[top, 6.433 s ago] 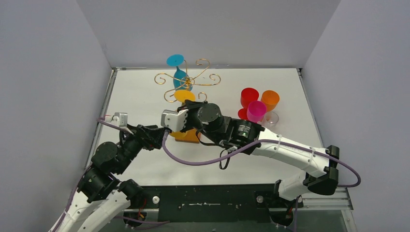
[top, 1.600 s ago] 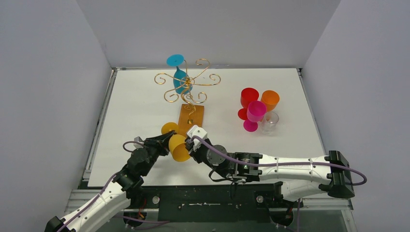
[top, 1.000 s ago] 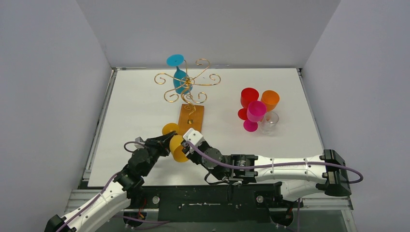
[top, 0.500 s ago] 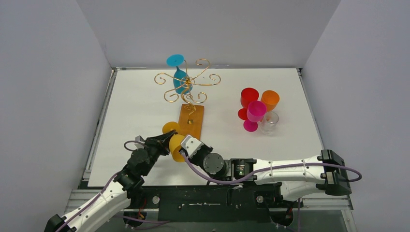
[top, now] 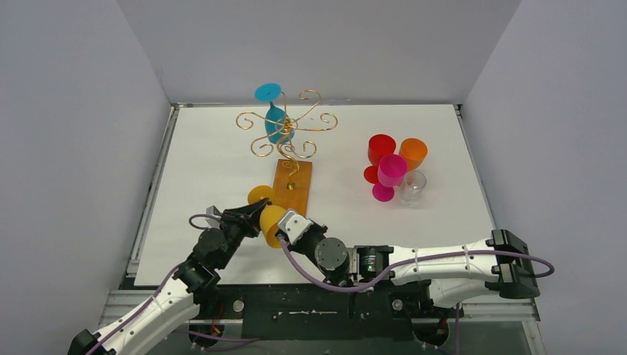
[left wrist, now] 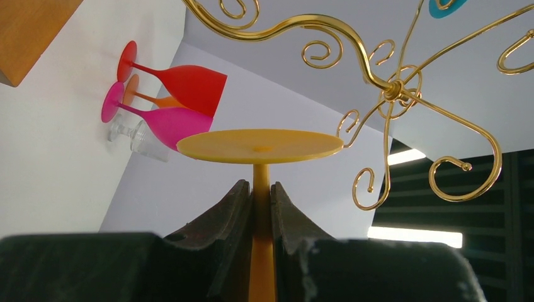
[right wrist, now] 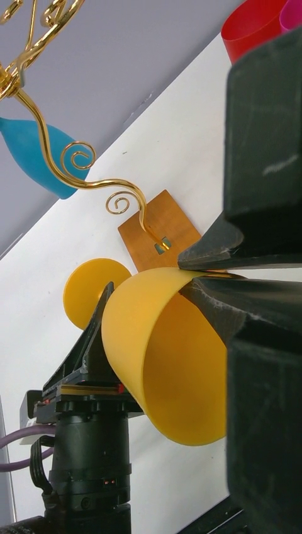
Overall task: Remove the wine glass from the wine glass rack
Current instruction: Place the wine glass at the center of the board.
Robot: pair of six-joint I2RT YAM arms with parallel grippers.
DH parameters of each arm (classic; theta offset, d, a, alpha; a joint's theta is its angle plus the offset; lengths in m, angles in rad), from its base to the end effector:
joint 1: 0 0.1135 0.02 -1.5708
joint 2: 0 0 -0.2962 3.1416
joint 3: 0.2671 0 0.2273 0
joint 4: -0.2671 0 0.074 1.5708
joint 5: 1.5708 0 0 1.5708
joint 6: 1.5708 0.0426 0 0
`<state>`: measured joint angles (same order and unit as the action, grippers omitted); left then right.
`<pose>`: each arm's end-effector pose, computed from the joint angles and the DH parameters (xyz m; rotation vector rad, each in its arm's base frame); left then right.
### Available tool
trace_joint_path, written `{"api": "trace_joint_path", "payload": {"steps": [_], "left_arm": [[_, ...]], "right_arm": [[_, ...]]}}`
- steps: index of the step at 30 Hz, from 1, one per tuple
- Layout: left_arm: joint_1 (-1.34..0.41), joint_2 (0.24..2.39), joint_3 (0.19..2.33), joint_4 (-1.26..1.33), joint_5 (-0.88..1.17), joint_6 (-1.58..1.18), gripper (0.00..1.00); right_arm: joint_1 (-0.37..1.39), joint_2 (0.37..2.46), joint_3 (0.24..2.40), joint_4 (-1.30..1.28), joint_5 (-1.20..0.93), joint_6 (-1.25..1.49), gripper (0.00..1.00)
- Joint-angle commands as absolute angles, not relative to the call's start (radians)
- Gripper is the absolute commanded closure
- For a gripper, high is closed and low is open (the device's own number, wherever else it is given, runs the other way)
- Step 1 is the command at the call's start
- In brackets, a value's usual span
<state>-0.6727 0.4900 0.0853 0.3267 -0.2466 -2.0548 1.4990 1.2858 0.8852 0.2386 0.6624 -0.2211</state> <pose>0.0837 -0.0534 0.2127 -1.4569 1.4004 -1.7661 0.0454 0.2656 0.3501 -0.9325 1.4367 0.3794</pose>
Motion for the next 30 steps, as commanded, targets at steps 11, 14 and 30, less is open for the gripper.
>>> {"api": "trace_joint_path", "payload": {"steps": [11,14,30], "left_arm": [[-0.675,0.460,0.116,0.391,-0.244,-1.971,0.62],[-0.675,0.473,0.116,0.408,-0.228,-1.954,0.53],[-0.675,0.526,0.326,0.137,-0.115,-1.441,0.25]], "right_arm": [[1.522,1.216,0.870,0.336,0.672,-0.126,1.00],[1.521,1.216,0.880,0.311,0.697,-0.112,1.00],[1.405,1.134,0.961,-0.134,0.758,0.231,1.00]]}}
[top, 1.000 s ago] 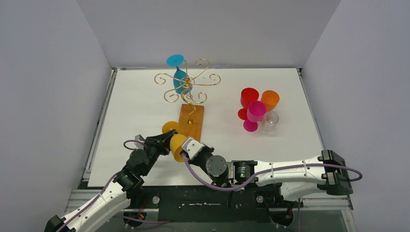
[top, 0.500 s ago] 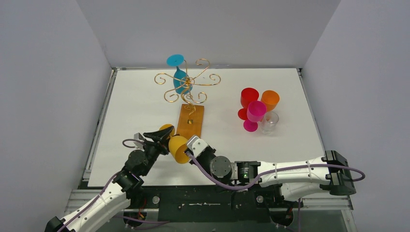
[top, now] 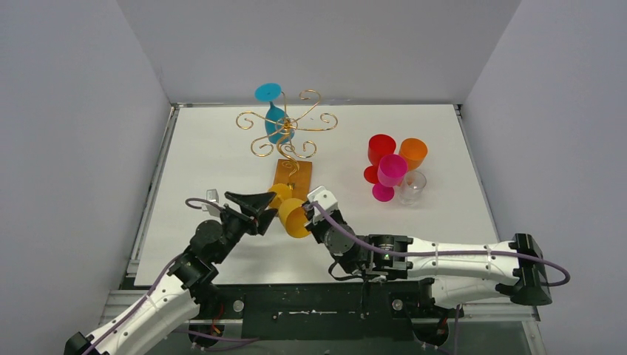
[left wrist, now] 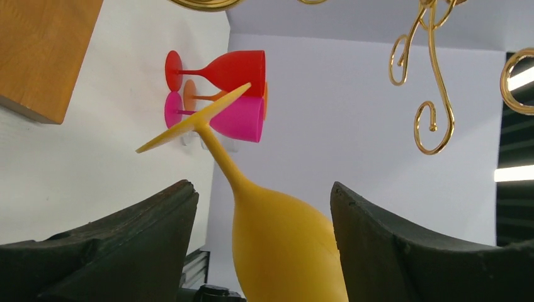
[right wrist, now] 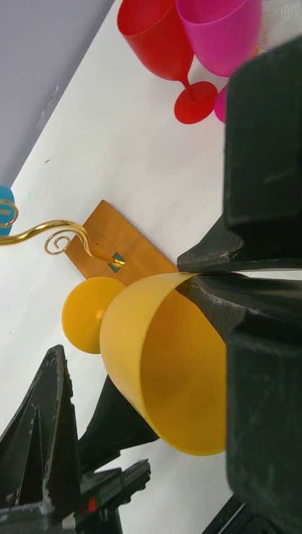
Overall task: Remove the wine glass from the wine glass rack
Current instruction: Place the wine glass at the center of the board.
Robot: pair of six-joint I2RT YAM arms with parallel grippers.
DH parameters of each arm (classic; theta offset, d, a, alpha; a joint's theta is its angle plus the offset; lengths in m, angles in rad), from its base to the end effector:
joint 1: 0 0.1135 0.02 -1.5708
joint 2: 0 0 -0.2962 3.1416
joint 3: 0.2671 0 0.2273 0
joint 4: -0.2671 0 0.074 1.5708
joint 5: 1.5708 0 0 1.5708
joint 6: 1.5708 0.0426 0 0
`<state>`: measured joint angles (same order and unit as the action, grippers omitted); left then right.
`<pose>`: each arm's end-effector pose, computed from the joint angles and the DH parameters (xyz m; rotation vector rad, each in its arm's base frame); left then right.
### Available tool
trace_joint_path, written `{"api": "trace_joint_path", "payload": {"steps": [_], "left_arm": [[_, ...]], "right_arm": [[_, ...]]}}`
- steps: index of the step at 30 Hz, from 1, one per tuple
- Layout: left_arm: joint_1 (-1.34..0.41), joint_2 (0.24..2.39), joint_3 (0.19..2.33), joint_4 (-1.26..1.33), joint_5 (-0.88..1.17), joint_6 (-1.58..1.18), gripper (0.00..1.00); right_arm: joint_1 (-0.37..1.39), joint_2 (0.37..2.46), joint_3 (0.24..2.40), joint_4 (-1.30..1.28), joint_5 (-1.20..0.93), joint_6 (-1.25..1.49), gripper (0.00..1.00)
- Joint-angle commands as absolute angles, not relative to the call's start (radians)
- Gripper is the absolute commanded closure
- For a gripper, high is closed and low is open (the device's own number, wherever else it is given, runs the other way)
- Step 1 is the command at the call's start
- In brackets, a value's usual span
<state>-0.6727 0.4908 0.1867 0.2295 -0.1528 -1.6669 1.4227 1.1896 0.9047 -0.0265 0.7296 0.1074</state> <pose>0.0836 -0.0583 0.2360 -1.0379 1.6263 -1.5868 0.0632 0.2309 0.3520 -0.6854 1.6854 0.4017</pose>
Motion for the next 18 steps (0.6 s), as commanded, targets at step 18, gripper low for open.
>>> {"api": "trace_joint_path", "payload": {"steps": [18], "left_arm": [[-0.675,0.799,0.683,-0.232,0.049,-0.794,0.21]], "right_arm": [[1.232,1.000,1.138,-0.805,0.587,0.504,1.00]]}}
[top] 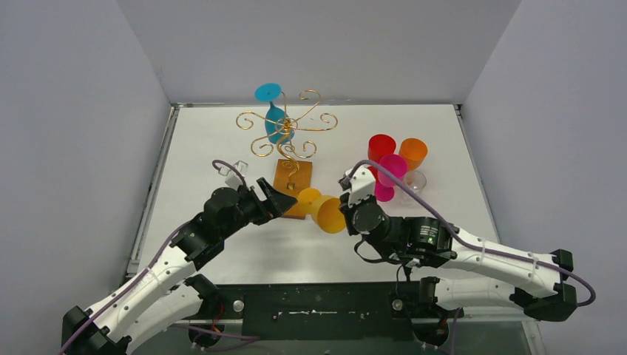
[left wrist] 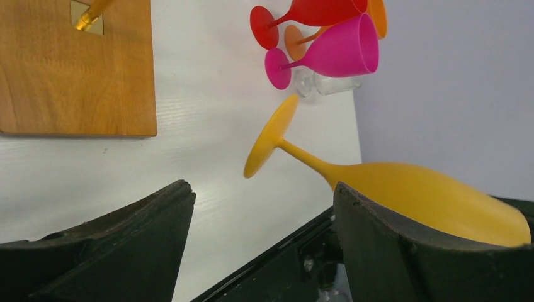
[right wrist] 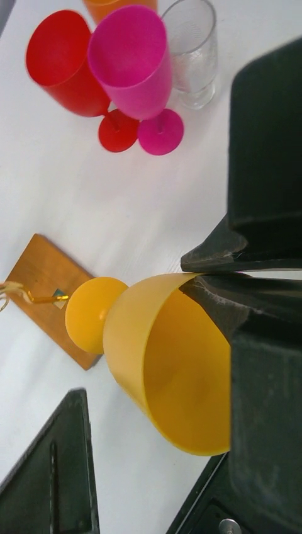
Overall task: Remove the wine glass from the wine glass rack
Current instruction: Place the wine glass at the center of the board.
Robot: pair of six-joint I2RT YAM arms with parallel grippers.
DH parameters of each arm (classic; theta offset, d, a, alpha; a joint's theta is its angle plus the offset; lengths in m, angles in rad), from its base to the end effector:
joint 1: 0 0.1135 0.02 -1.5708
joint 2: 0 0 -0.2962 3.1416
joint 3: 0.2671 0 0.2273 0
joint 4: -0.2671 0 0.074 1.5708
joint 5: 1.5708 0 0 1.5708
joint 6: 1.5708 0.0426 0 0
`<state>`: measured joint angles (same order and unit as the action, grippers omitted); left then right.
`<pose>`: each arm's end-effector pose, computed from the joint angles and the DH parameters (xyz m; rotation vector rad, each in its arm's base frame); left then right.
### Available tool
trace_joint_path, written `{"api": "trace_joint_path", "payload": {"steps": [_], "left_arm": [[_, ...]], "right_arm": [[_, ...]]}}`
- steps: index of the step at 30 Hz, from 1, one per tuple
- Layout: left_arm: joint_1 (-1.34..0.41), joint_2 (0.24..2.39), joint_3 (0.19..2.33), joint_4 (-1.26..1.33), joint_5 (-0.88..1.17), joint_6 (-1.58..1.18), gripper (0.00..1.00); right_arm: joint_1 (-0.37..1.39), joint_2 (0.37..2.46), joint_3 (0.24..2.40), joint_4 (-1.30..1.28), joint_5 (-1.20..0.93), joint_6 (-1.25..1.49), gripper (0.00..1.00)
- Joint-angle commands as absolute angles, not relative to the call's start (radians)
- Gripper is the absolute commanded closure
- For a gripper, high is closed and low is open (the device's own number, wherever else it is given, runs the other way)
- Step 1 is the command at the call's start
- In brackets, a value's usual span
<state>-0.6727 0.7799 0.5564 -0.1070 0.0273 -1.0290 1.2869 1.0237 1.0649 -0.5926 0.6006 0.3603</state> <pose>0.1141 -0.0924 0.2939 -0.3491 2.0536 -1.1371 0.0723 0.1617 0.3783 -0.5874 1.9547 0.4014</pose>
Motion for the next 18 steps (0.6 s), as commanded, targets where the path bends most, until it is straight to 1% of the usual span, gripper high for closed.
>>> {"api": "trace_joint_path", "payload": {"steps": [1,4,7,11,14,17,18], "left_arm": [[-0.673,0.804,0.713,-0.277,0.032,-0.743,0.19],[-0.673,0.820,0.800,-0.414,-0.045,-0.615,0.16],[-0.673,0.823,0.850,-0.484,-0.108,-0.531,0.12],[-0.672,0.810,0.863,-0.532,-0.175,-0.460,0.11],[-0.672,0.781,0.817,-0.504,-0.249,-0.413,0.11],[-0.672,0.750,0.765,-0.468,-0.378,-0.420,0.11],[-0.672,0.740,0.749,-0.458,-0.390,-0.412,0.11]], "right_arm": [[1.204,1.007,1.154,-0.849,0.560,0.520,1.00],[1.060,1.048,1.185,-0.944,0.458,0.533,1.00],[0.856,1.089,1.181,-0.946,0.313,0.507,1.00],[0.677,1.152,1.193,-0.913,0.149,0.467,1.00],[0.623,1.226,1.249,-0.900,0.104,0.441,1.00],[0.618,1.319,1.318,-0.898,0.124,0.421,1.00],[0.617,1.341,1.342,-0.901,0.130,0.416,1.00]]}}
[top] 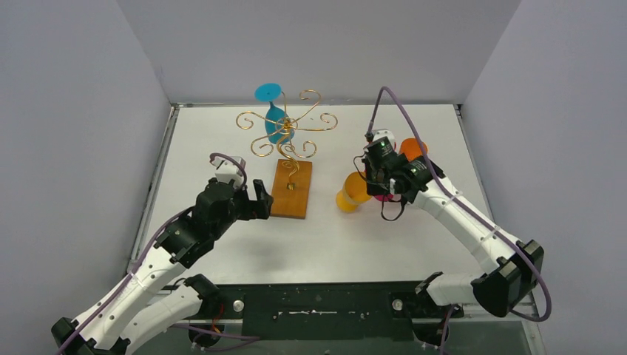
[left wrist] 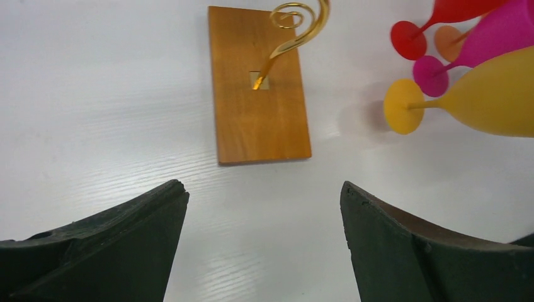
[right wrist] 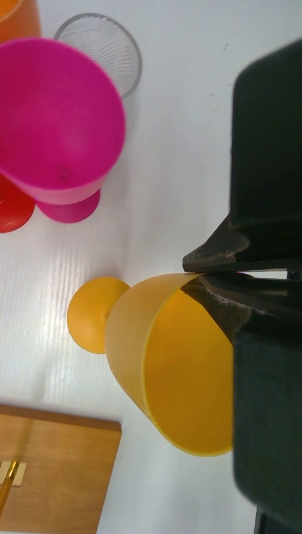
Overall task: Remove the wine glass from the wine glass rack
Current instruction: Place the wine glass at the center of the board.
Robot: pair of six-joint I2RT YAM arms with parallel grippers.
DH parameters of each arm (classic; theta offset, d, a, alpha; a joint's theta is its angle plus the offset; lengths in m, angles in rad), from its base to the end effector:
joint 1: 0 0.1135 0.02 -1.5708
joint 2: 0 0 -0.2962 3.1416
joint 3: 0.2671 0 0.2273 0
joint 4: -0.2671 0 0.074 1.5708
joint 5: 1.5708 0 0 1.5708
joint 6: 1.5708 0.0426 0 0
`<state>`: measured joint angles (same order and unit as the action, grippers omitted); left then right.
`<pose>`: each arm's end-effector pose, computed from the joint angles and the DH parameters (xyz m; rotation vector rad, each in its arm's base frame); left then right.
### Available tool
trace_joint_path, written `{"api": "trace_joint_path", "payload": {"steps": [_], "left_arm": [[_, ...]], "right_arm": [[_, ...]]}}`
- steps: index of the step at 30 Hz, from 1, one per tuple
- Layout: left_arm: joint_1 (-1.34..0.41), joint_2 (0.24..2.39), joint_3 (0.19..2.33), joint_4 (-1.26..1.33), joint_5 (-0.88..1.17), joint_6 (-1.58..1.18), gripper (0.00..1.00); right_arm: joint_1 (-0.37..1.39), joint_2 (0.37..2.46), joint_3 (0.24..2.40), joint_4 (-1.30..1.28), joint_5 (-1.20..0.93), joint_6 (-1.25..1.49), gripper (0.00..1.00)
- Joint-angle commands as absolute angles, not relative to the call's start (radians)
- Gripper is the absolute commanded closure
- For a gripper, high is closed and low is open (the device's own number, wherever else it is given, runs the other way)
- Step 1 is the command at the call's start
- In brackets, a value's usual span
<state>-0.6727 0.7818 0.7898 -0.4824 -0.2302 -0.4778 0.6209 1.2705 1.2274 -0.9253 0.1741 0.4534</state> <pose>0.1087 -0.0742 0.3312 0.0557 2.0658 -0.4849 0.1830 0.1218 0.3514 -0.1433 2.5268 0.2124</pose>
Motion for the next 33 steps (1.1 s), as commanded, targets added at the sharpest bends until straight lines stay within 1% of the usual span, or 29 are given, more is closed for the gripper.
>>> {"api": "trace_joint_path", "payload": {"steps": [1,5,7,8,13,21,28,33], "left_arm": [[-0.673,0.729,0.733,-0.446,-0.404,-0.404,0.11],[-0.672,0.690,0.670,-0.397,-0.432,-0.380,0.11],[-0.672,0.677,0.645,-0.393,-0.432,-0.365,0.03],[-0.672,0.671,0.634,-0.396,-0.435,-0.363,0.03],[-0.673,0.642,0.571,-0.414,-0.443,-0.400,0.03],[-0.674,0.641,0.579,-0.437,-0.452,-0.420,0.03],[-0.680,0.650,0.587,-0.467,-0.461,-0.449,0.03],[-0.687,0.651,0.586,-0.468,-0.474,-0.455,0.03]], "right_arm": [[0.617,1.369,1.362,-0.902,0.141,0.409,1.00],[0.602,1.474,1.411,-0.874,0.174,0.379,1.00],[0.591,1.515,1.440,-0.867,0.181,0.369,1.00],[0.586,1.535,1.458,-0.868,0.183,0.364,1.00],[0.554,1.614,1.529,-0.871,0.193,0.338,1.00],[0.500,1.704,1.585,-0.855,0.158,0.293,1.00],[0.476,1.729,1.595,-0.848,0.119,0.273,1.00],[0.471,1.748,1.616,-0.864,0.110,0.258,0.93]]}}
